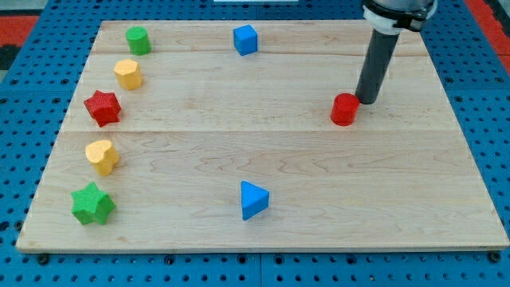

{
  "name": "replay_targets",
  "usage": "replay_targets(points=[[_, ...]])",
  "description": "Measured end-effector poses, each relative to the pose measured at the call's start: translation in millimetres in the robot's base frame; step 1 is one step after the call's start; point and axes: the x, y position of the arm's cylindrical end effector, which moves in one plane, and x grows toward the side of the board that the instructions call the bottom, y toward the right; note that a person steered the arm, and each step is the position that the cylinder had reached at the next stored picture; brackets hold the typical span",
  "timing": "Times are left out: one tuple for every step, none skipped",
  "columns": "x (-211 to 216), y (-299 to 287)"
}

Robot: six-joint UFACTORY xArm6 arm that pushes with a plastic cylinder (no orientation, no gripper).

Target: Push red circle to center

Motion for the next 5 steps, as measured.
replay_targets(points=[[15.4,5.8],[18.1,-9.3],[18.0,-68.3],[17.8,-140.7],[17.8,-137.4]])
